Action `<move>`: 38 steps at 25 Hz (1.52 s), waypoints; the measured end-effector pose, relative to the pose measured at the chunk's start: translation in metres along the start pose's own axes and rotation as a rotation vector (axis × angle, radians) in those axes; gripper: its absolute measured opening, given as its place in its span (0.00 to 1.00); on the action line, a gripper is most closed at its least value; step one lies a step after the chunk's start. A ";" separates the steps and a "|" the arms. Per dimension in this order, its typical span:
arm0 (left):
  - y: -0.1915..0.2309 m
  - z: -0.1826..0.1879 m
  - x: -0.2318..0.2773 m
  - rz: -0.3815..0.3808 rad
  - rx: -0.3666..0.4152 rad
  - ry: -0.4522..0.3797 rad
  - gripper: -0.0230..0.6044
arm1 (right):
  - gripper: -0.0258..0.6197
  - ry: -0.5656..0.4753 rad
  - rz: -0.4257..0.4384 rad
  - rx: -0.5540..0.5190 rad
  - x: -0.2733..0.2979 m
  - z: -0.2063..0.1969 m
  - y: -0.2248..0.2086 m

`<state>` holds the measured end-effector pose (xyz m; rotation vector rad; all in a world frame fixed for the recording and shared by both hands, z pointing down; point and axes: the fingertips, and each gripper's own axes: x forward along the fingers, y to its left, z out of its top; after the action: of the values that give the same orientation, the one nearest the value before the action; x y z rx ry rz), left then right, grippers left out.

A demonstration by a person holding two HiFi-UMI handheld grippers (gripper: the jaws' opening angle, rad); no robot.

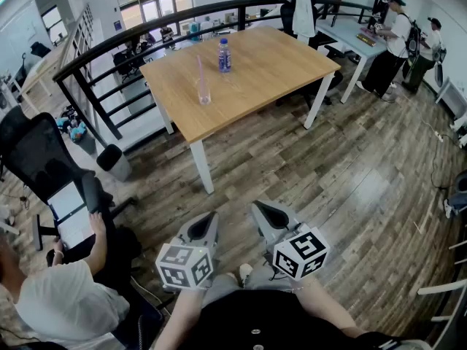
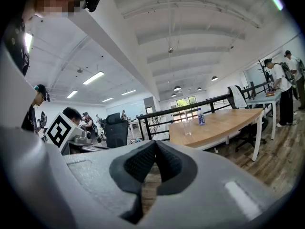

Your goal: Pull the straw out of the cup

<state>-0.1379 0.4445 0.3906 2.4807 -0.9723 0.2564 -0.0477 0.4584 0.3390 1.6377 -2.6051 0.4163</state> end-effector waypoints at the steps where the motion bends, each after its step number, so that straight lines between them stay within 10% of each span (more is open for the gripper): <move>1: 0.000 -0.001 0.001 0.001 -0.003 0.003 0.06 | 0.04 0.001 -0.001 0.001 0.000 -0.001 -0.001; 38: -0.007 0.007 0.095 0.026 -0.004 0.003 0.06 | 0.04 0.001 0.126 0.088 0.022 -0.009 -0.081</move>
<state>-0.0639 0.3893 0.4135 2.4650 -1.0028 0.2663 0.0141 0.4082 0.3678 1.5008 -2.7356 0.5455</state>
